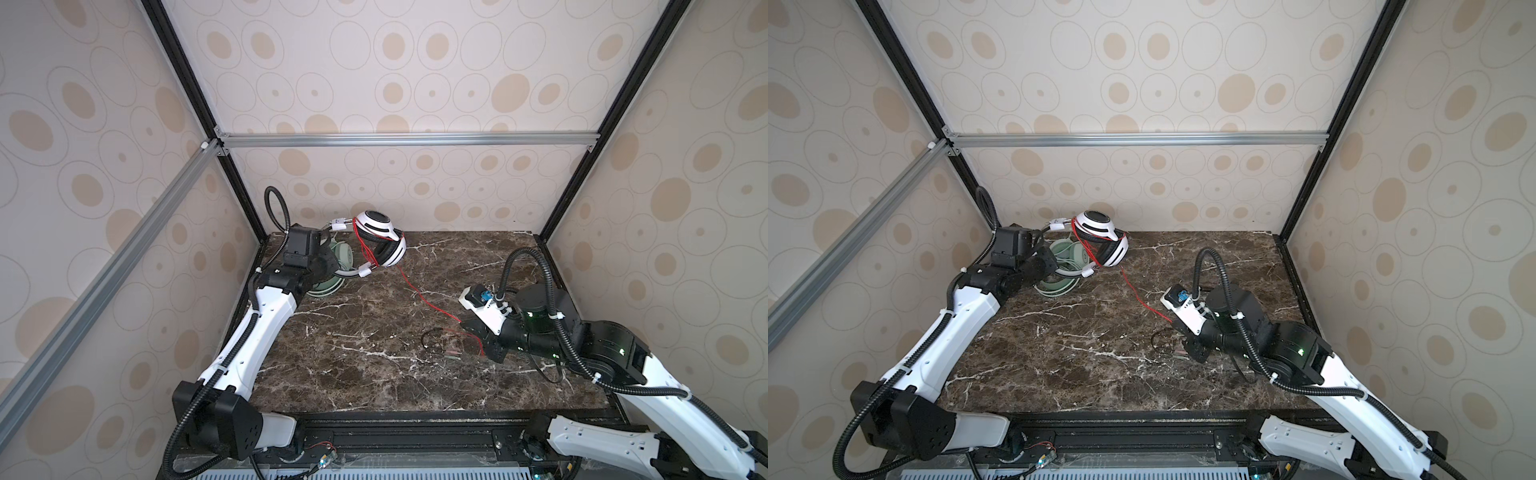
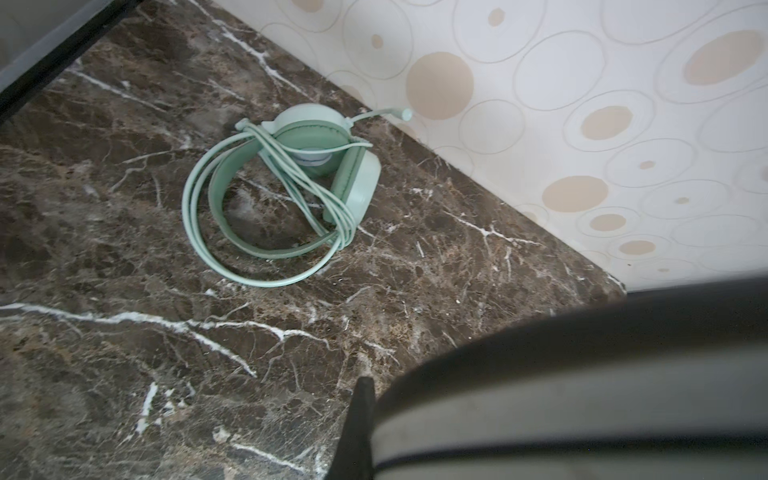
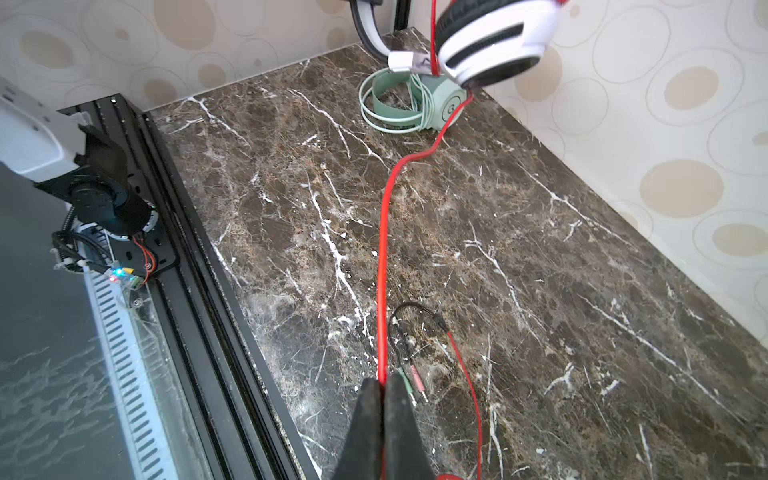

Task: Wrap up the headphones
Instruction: 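Raise the red cable with the right gripper over the headset again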

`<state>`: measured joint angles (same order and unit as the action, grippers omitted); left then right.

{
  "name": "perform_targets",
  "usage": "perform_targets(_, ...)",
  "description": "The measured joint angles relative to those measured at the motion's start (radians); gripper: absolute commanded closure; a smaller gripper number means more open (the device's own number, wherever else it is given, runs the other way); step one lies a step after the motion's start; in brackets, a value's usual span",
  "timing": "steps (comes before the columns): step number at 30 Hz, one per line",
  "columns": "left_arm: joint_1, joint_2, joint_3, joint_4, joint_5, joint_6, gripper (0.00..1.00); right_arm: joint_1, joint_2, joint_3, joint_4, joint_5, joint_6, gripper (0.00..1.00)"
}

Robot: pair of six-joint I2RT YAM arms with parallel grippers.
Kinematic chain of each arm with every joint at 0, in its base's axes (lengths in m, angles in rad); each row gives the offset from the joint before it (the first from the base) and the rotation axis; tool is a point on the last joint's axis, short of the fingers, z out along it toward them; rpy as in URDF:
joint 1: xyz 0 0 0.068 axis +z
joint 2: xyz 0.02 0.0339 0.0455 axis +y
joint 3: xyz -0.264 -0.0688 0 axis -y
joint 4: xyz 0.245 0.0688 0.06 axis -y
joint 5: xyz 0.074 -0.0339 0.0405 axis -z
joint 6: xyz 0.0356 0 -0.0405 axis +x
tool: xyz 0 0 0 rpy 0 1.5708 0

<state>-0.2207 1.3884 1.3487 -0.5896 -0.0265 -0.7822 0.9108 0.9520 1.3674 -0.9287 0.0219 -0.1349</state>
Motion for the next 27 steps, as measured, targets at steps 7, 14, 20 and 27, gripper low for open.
perform_targets(7,-0.003,0.096,0.019,-0.075,-0.051,-0.021,1.00,0.005,0.052,0.154,-0.055,-0.040,-0.055,1.00)
perform_targets(14,-0.063,0.112,0.021,-0.077,-0.023,0.023,1.00,-0.002,0.203,0.343,-0.072,0.085,-0.105,1.00)
perform_targets(20,-0.198,0.113,0.045,-0.052,0.007,0.115,1.00,-0.209,0.417,0.535,-0.045,0.065,-0.148,1.00)
perform_targets(27,-0.347,0.113,0.055,-0.025,0.091,0.216,1.00,-0.471,0.618,0.666,0.035,-0.041,-0.150,1.00)
